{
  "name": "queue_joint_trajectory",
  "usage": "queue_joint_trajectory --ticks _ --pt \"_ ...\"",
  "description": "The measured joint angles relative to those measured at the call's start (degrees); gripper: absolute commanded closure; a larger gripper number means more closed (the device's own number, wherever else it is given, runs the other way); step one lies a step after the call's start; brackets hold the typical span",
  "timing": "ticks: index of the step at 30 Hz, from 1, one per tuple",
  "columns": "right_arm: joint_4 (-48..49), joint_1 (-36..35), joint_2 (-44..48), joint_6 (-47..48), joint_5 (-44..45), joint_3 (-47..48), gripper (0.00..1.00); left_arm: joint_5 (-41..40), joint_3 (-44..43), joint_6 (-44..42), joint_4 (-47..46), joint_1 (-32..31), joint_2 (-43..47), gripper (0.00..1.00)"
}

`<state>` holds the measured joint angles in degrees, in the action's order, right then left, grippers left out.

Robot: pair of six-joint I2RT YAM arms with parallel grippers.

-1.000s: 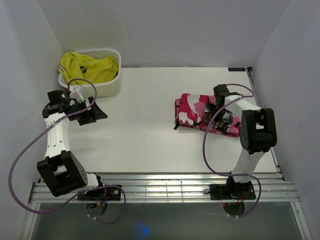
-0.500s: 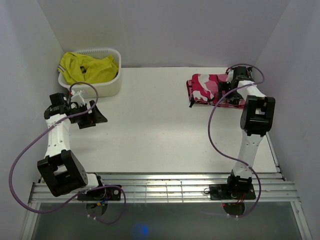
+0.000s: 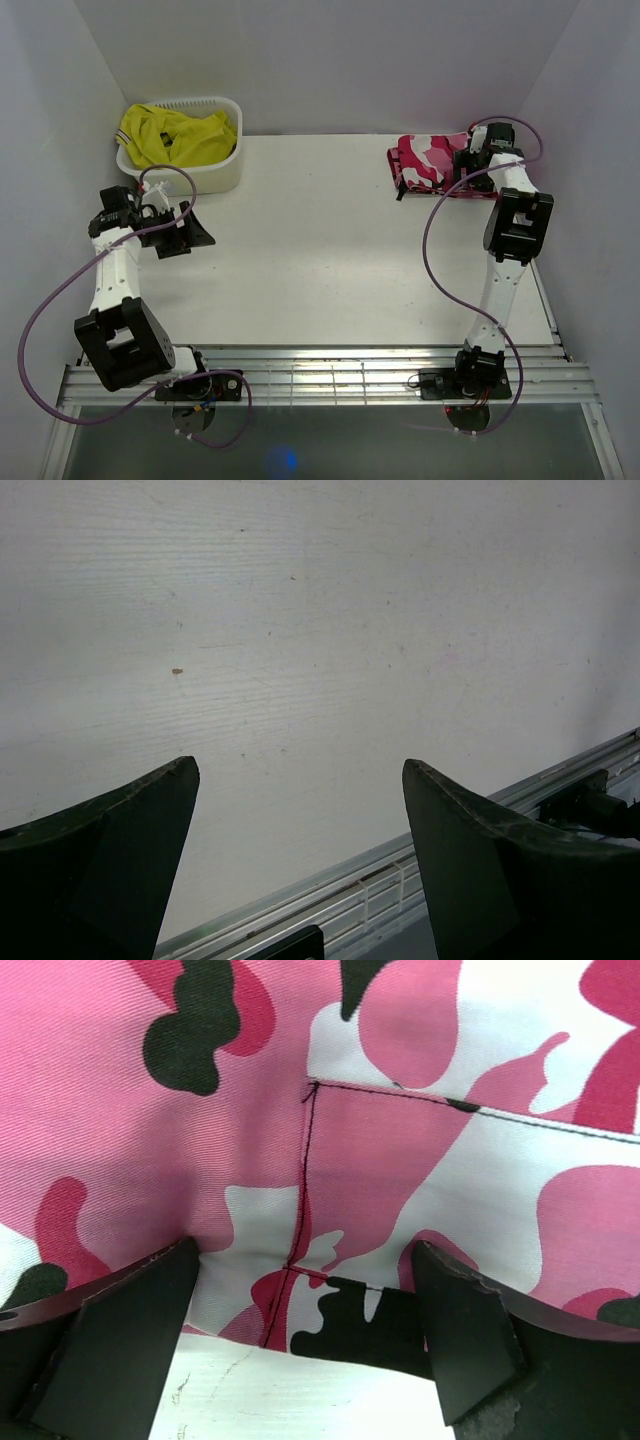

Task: Fold and stack the trousers
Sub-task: Neatly place the folded trousers to the corner

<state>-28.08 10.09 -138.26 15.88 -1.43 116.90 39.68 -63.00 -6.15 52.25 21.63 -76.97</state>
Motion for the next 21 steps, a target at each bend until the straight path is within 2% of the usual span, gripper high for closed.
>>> queue_joint_trajectory --ticks 6,11,16,21 --pt "0.6 0.0 0.8 2.7 -1.6 -0.8 0.10 0.0 -0.3 -0.5 0.4 0.0 -0.2 0.03" --pt "-1.5 0.1 7.8 5.2 -3.7 -5.8 0.10 0.3 -3.6 -1.5 0.9 0.0 -0.6 0.02" --pt "-4.9 0.1 22.9 6.3 -6.2 -8.1 0.10 -0.3 -12.2 -3.9 1.6 0.0 -3.2 0.02" --pt "-4.9 0.1 45.3 7.4 -6.3 -16.2 0.10 -3.5 -16.2 -7.2 1.2 0.0 -4.9 0.02"
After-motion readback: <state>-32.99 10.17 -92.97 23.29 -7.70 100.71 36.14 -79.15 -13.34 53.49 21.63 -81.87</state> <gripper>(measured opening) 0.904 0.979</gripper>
